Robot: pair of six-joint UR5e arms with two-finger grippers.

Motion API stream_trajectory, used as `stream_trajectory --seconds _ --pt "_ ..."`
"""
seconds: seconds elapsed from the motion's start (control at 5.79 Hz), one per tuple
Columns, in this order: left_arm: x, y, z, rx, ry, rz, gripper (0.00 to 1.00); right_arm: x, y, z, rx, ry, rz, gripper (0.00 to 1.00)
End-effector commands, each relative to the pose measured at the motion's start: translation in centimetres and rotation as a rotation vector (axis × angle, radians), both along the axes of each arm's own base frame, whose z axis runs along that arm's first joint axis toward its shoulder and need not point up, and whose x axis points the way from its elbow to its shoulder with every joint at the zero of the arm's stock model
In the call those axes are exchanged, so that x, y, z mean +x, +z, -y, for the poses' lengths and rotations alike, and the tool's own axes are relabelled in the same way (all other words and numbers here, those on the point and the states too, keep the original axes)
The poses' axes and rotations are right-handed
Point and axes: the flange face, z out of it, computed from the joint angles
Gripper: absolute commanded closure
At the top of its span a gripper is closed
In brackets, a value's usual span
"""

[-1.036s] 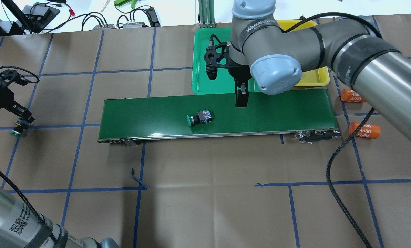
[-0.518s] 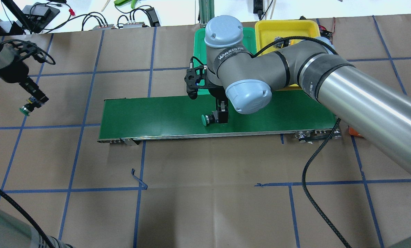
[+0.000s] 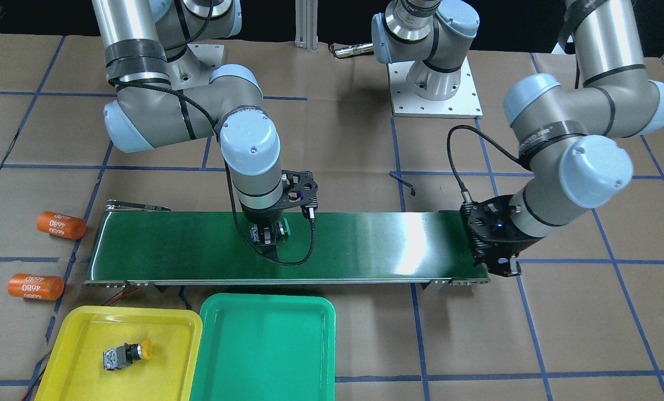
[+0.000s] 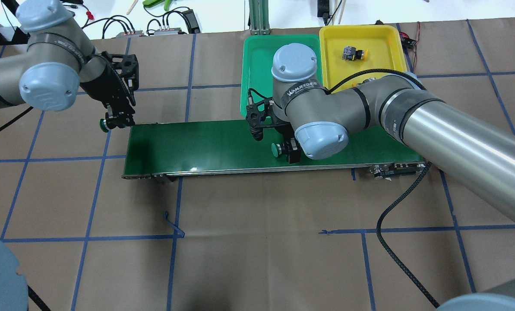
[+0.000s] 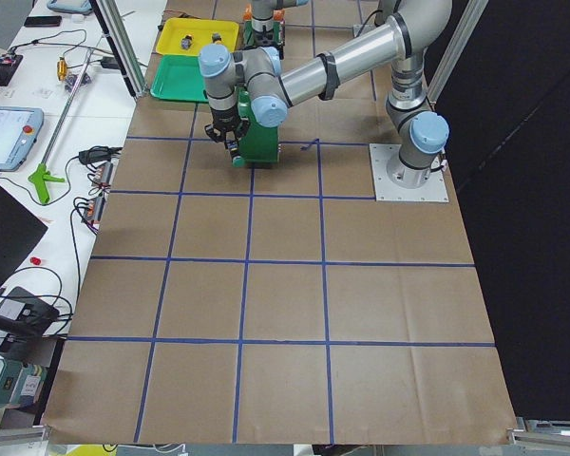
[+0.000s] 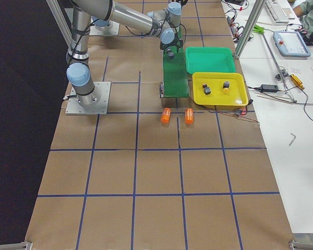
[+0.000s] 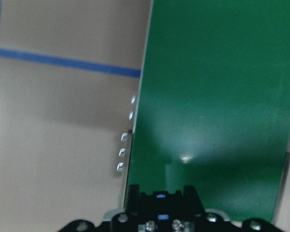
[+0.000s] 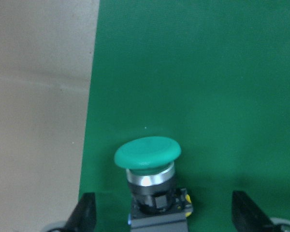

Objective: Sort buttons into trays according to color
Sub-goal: 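Place the green button in the green tray with right gripper while left lifts away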

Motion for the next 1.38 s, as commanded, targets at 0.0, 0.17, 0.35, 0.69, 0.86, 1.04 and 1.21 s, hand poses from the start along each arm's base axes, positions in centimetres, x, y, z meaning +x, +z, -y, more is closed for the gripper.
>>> stream_trajectory --seconds 0.0,0.17,0.35,0.69,0.86,1.04,1.21 --pt "-5.5 -2.3 -1.3 0.032 -0.115 -0.010 0.96 -4.7 -0.7 1.0 0.024 -0.079 -0.010 0.52" --pt "-6.9 -2.2 -2.2 0.037 -0.105 -0.008 0.52 -5.8 -0.4 1.4 0.021 -0.066 -0.010 0.82" --pt "-6.8 -3.3 -3.2 0.060 -0.083 -0.010 0.22 -7.1 0.9 2.0 -0.003 -0.076 -0.003 0.91" --pt "-8.1 0.6 -2.2 -0.020 0.096 -0.039 0.15 -9.7 7.2 6.1 -0.144 -0.099 0.024 0.91" --pt "-8.7 4.7 -2.1 0.002 0.274 -0.091 0.14 -9.1 7.7 9.9 -0.178 -0.102 0.038 0.90" --pt "-8.7 8.6 -3.8 0.022 0.416 -0.078 0.05 -8.4 5.7 13.7 -0.184 -0.105 0.049 0.90" --pt "-8.3 12.2 -5.6 -0.007 0.523 -0.061 0.02 -6.7 2.2 15.8 -0.180 -0.092 0.127 0.88"
